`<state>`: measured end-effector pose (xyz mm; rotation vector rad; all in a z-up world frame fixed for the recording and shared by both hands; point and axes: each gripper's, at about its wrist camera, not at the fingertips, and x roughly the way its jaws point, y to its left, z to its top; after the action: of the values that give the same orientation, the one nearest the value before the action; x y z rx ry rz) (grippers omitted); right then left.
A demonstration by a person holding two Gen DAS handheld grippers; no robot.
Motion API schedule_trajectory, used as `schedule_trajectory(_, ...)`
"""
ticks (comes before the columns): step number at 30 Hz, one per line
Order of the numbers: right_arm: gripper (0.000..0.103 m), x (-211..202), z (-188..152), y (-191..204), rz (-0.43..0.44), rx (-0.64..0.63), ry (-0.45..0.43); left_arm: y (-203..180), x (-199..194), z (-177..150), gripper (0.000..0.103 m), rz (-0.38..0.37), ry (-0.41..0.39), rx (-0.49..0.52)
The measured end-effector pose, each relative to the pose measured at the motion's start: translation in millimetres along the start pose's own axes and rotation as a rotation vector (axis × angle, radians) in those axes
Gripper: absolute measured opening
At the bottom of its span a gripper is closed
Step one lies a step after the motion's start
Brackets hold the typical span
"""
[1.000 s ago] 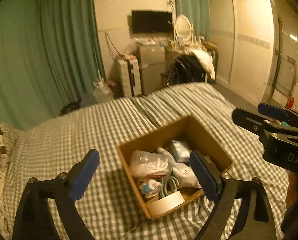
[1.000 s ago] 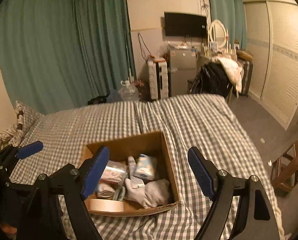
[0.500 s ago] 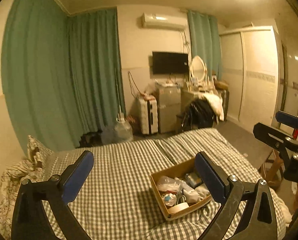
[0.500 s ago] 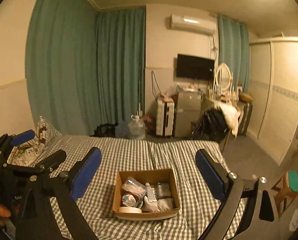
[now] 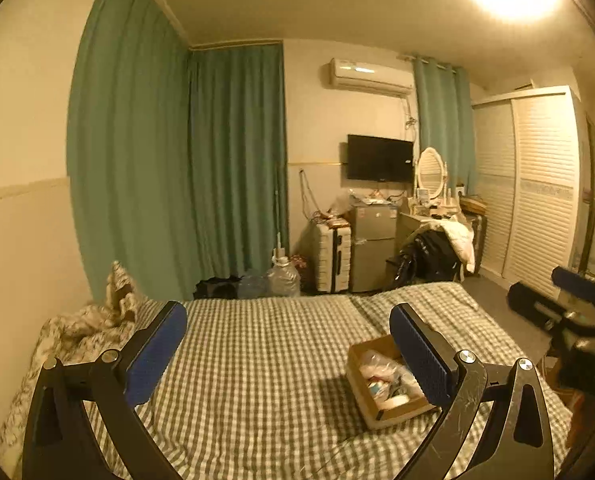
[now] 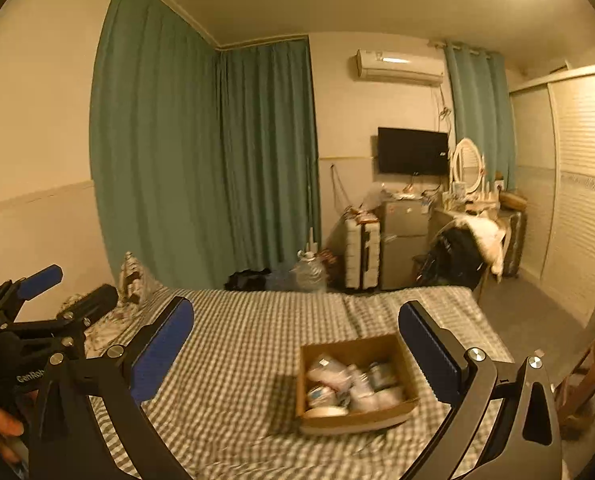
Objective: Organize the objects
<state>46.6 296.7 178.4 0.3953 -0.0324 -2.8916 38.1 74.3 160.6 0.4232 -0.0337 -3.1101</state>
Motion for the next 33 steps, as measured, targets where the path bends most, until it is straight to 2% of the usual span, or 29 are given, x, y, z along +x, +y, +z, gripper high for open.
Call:
schedule_trajectory(4, 0.103, 21.9, -28.7, 18.2, -0.003, -0.037, 0.055, 12.0, 8.5, -23.9, 0.103, 0.051, 0.034, -0.002)
schedule_trajectory(11, 0.103, 70.3, -78.3, 23.6, 0.009, -0.034, 0.054, 30.7, 32.2, -67.1, 0.103, 0.146, 0.053, -0.032)
schedule_trajectory(16, 0.103, 107.2, -111.0, 31.8, -0.053, -0.139, 0.095, 51.0, 53.0, -103.2, 0.103, 0.209, 0.083, -0.074)
schedule_trajectory(22, 0.103, 125.2, -123.9, 27.6, -0.028, -0.121, 0.111, 67.3, 64.7, -125.2, 0.103, 0.233, 0.102, -0.115)
schedule_trajectory(26, 0.103, 126.9, -123.1, 25.0, -0.031, -0.105, 0.112, 66.2, 67.9, -127.2, 0.103, 0.227, 0.122, -0.125)
schedule_trajectory(33, 0.103, 120.6, -118.9, 22.7, -0.040, -0.078, 0.108, 51.5, 66.5, -119.7, 0.103, 0.212, 0.118, -0.060)
